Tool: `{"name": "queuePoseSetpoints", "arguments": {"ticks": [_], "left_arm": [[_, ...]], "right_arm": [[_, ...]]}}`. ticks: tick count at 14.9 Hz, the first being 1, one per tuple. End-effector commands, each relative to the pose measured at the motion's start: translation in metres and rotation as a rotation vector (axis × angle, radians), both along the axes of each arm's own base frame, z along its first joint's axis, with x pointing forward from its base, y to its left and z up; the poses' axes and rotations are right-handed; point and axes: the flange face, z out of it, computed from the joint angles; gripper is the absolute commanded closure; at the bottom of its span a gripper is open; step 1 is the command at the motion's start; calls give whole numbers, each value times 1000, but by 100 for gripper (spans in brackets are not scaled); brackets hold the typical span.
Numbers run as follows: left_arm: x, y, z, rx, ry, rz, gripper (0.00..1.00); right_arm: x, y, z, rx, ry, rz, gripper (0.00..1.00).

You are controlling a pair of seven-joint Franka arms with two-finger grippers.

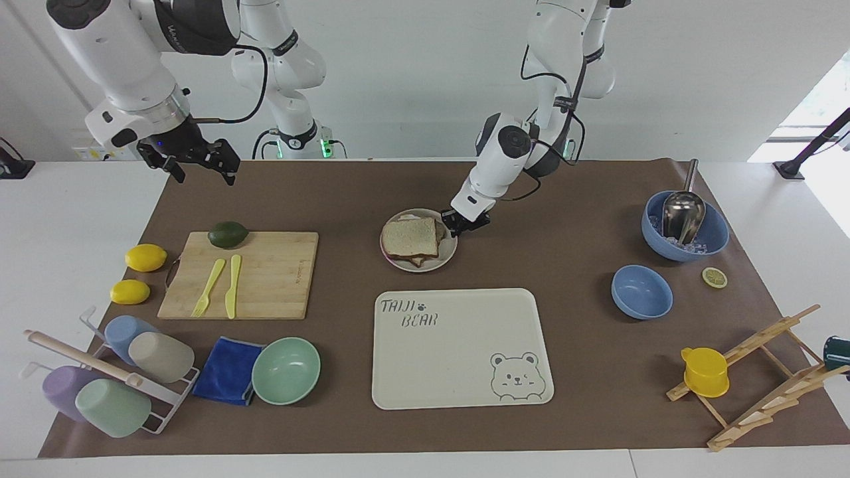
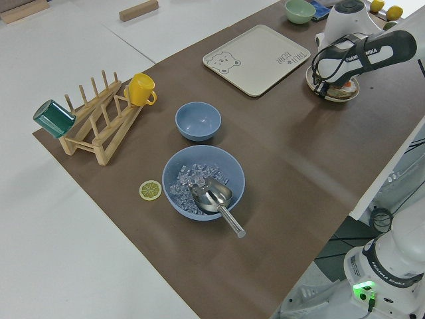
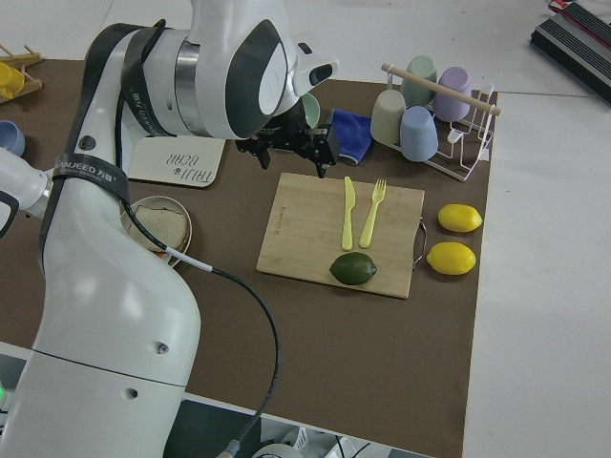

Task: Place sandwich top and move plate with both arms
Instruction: 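Grasp the rim of the white plate with the left gripper, then slide the plate with the left gripper onto the bear tray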

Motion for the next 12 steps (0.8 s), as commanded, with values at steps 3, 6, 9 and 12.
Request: {"name": "queuePoseSetpoints", "arguments": {"ticks": [3, 6, 9, 12], "left_arm": [[39, 22, 70, -48, 36, -1, 100], [62, 26, 92, -68, 18, 41, 100], [117, 58, 106, -81, -18, 107, 100], [173, 73, 89, -72, -21, 146, 100]], "right_arm": [[-7, -6, 2, 7, -10, 6, 0], [-7, -7, 2, 6, -10, 3, 0], [-7, -6, 2, 6, -10, 4, 0], [-7, -7, 2, 6, -10, 3, 0]]}}
